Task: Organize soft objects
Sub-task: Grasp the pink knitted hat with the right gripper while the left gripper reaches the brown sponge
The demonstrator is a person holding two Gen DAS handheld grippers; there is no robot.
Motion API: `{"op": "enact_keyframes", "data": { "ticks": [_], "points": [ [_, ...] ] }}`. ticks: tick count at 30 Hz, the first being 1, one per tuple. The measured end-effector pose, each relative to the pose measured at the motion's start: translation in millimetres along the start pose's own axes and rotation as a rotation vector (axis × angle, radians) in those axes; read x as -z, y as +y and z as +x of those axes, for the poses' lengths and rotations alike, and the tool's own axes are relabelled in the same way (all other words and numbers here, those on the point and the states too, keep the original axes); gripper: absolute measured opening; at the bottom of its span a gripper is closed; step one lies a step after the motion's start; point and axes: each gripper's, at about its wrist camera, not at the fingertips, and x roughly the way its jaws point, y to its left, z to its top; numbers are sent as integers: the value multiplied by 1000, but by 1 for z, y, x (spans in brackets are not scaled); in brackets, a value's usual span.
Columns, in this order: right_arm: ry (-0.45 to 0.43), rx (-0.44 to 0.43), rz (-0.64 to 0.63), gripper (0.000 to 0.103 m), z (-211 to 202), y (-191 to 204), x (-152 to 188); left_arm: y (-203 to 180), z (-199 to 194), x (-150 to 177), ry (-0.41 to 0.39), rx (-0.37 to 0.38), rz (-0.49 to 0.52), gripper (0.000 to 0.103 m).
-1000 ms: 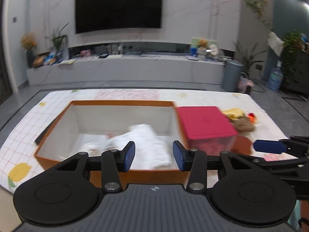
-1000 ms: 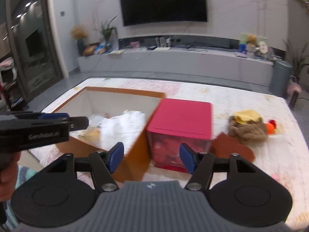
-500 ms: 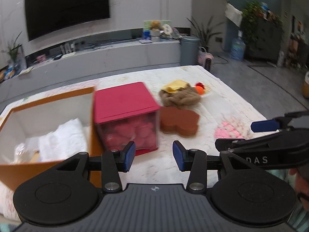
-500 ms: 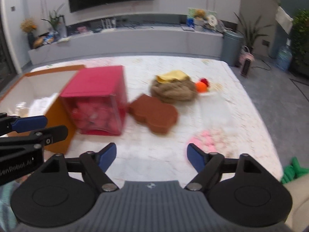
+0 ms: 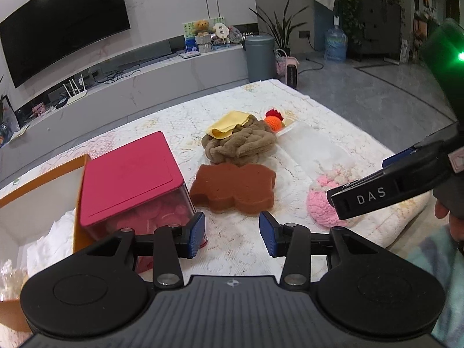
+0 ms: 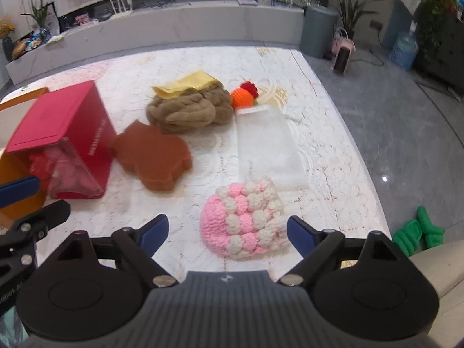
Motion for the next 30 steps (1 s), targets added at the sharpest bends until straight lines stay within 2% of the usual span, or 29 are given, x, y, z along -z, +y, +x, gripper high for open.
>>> {"op": "enact_keyframes", "data": {
  "ticks": [12, 19, 24, 27, 29, 30],
  "points": [
    [134, -12, 29, 88, 66, -2, -14, 2, 36, -10, 31, -8, 50, 50],
    [130, -13, 21, 97, 78, 0, -13, -3, 51, -10, 30, -13, 107, 50],
    [128, 11, 9, 98, 80, 2, -11, -1, 53, -10, 31, -9, 111, 50],
    [133, 30, -6, 93, 80, 4, -9, 0, 55, -10, 37, -8, 103, 50],
    [132, 64, -29, 77, 79, 7, -8, 0, 54, -11, 35, -8, 105, 50],
    [128, 84, -35, 74, 78, 8, -7, -1, 53, -11, 33, -8, 107, 50]
  ]
}}
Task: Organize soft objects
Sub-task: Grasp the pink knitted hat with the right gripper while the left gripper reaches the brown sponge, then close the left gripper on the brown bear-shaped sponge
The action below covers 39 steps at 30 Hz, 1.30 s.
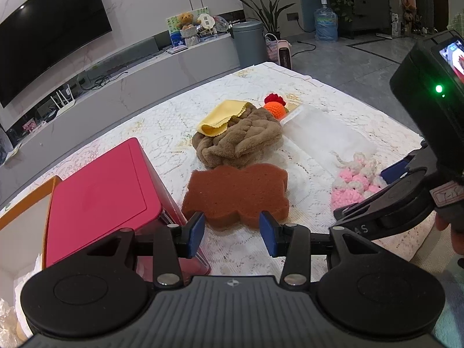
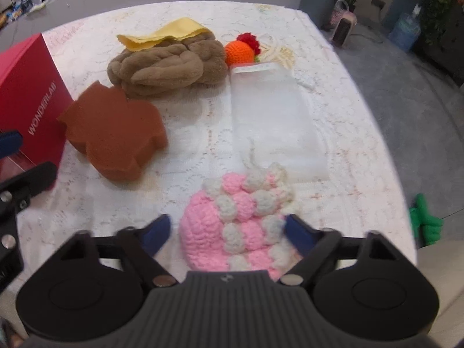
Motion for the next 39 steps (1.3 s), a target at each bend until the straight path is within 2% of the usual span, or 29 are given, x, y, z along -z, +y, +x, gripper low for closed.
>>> {"op": "enact_keyframes", "data": {
  "ticks": [6, 7, 8, 10, 11, 13, 15, 21, 26, 29, 31, 37, 39],
  "points": [
    [-22, -56, 98, 39, -8, -21, 3, 0, -4, 4, -28, 9, 50, 50],
    [-28, -69, 122, 28, -10, -25, 4, -1, -4, 4, -34, 11, 62, 50],
    [-36, -73, 139, 22, -12, -28, 4, -1, -3, 5, -37, 13, 73, 50],
    [-67, -87, 158, 16, -19, -31, 7, -3, 0, 4, -43, 20, 101, 51],
    [-99, -105, 161, 15, -24, -31, 8, -6, 2, 4, -46, 24, 122, 51],
    [-164, -195, 168, 12, -36, -32, 11, -12, 6, 4, -52, 34, 164, 57],
    [-190, -248, 167, 12, -41, -30, 14, -18, 13, 3, -52, 44, 204, 58],
    [-154, -295, 201, 13, -30, -34, 12, -35, 35, 4, -37, 48, 281, 59],
    [-114, -312, 194, 15, -22, -31, 13, -46, 49, 6, -32, 72, 297, 60],
    [-88, -333, 202, 15, -15, -31, 12, -49, 56, 7, -30, 48, 290, 59],
    [-83, -340, 205, 16, -13, -31, 12, -46, 59, 7, -26, 43, 263, 40],
    [-85, -341, 200, 16, -13, -31, 12, -46, 50, 8, -66, 45, 258, 19],
    [-87, -338, 195, 16, -13, -30, 12, -47, 43, 8, -87, 36, 260, 15]
  ]
}}
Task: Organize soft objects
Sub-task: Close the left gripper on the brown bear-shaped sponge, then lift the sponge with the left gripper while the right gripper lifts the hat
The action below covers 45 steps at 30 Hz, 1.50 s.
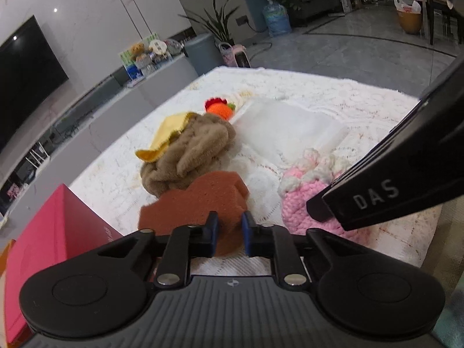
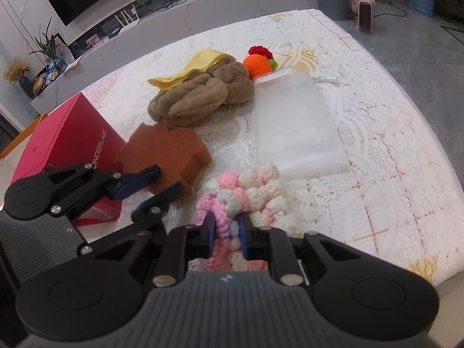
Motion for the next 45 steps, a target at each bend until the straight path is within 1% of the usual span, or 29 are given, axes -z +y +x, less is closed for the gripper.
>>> {"op": "enact_keyframes", "data": {
  "ticks": [4, 8, 11, 13, 16, 19, 23, 27, 28, 29, 31, 34, 35, 37, 38, 39, 40, 42, 43, 44, 45],
  "points": [
    [-24, 20, -20, 15, -8, 3, 1, 2, -24, -3, -50, -13, -2, 9],
    [-44, 49, -45, 15, -26, 8, 5, 1, -53, 0, -82, -2, -3, 7],
    [-42, 54, -64, 15, -39, 13, 12, -2, -69, 6, -61, -11, -25, 5],
    [-32, 51, -73, 15, -44, 15, 19, -3, -80, 11, -59, 0, -51, 5],
    [-14, 44, -82, 15, -46, 17, 28, -8, -90, 21, -55, 2, -46, 4],
    [3, 33, -101, 15, -46, 23, 35, -8, -93, 34, -31, 4, -65, 4],
    [51, -8, -113, 15, -36, 31, 40, -4, -97, 46, -8, 11, -106, 4],
    [72, 11, -141, 16, -26, 39, 40, -5, -95, 54, 47, 33, -147, 5],
    [82, 13, -145, 17, -23, 41, 39, -5, -93, 56, 64, 42, -161, 6],
    [95, 17, -155, 19, -20, 43, 40, -5, -92, 57, 76, 52, -175, 7],
    [104, 25, -171, 21, -16, 46, 39, -4, -89, 58, 91, 63, -200, 16],
    [111, 28, -175, 22, -14, 46, 39, -1, -86, 60, 111, 84, -232, 19],
    [112, 23, -169, 24, -14, 45, 39, 1, -87, 61, 116, 88, -241, 21],
    [114, 3, -145, 26, -16, 41, 38, 5, -90, 60, 117, 94, -253, 36],
    [111, -9, -132, 31, -17, 39, 37, 6, -93, 61, 108, 99, -260, 40],
    [107, -24, -117, 34, -19, 36, 37, 8, -97, 61, 96, 106, -270, 48],
    [102, -43, -97, 37, -21, 33, 36, 8, -102, 62, 87, 110, -280, 53],
    [75, -72, -57, 41, -28, 27, 35, 14, -108, 61, 74, 116, -303, 58],
    [64, -82, -36, 44, -31, 23, 34, 17, -110, 61, 71, 118, -320, 61],
    [52, -80, -16, 48, -34, 21, 33, 20, -111, 60, 71, 121, -341, 62],
    [38, -68, 2, 49, -36, 19, 33, 24, -112, 59, 70, 126, -365, 66]
  ]
}}
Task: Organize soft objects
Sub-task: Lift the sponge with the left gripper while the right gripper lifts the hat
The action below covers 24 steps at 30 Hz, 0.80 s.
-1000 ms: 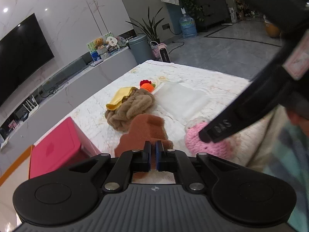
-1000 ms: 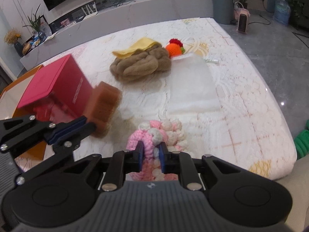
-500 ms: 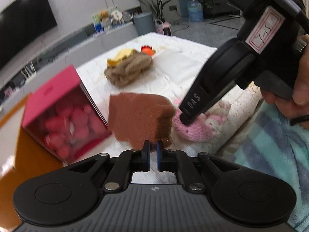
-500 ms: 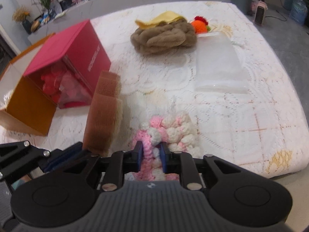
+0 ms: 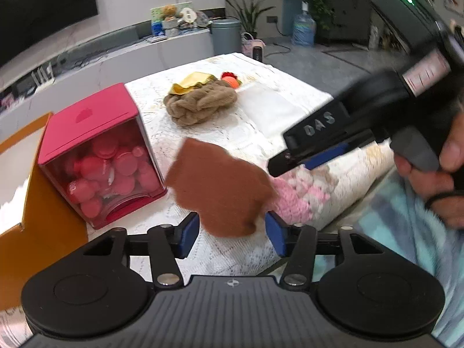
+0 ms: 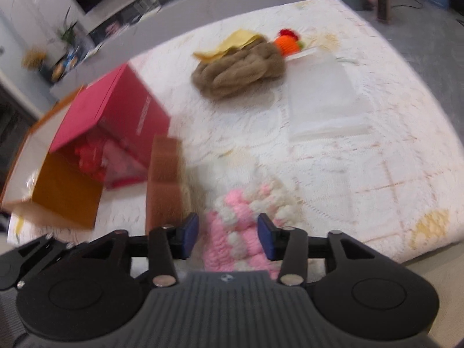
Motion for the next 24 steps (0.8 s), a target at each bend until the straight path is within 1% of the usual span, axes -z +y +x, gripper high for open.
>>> {"op": "enact_keyframes", "data": {
  "ticks": [1, 2, 4, 6, 8, 9, 10, 11, 13, 15, 19, 21, 24],
  "points": [
    [-8, 11, 13, 52, -1, -2, 0, 2, 0, -3, -2, 5, -20, 71],
    [-9, 16, 25, 57, -2, -3, -1, 3, 1, -4, -4, 7, -33, 73],
    [-2, 36, 37, 66, 0, -4, -1, 2, 4, -7, -2, 4, -34, 74],
    [12, 54, 35, 70, 2, -3, -2, -1, 8, -10, 9, 17, -29, 75],
    [31, 69, 41, 76, 6, -4, -3, 0, 12, -11, 15, 36, -54, 76],
    [41, 77, 46, 77, 8, -5, -3, 1, 12, -12, 16, 47, -72, 81],
    [50, 87, 55, 84, 10, -6, -4, 2, 13, -12, 16, 56, -90, 86],
    [62, 101, 69, 87, 13, -7, -4, 2, 14, -13, 16, 61, -103, 86],
    [105, 108, 102, 87, 21, -11, -6, 0, 18, -15, 23, 64, -106, 86],
    [127, 117, 91, 87, 26, -9, -6, -5, 22, -16, 30, 54, -77, 86],
    [133, 141, 47, 82, 27, -3, -4, -17, 36, -15, 56, -17, 4, 86],
    [136, 153, 26, 77, 29, -1, -3, -18, 40, -15, 69, -17, 2, 86],
    [129, 163, -3, 65, 28, 3, -1, -13, 42, -15, 84, -8, -55, 86]
  ]
}}
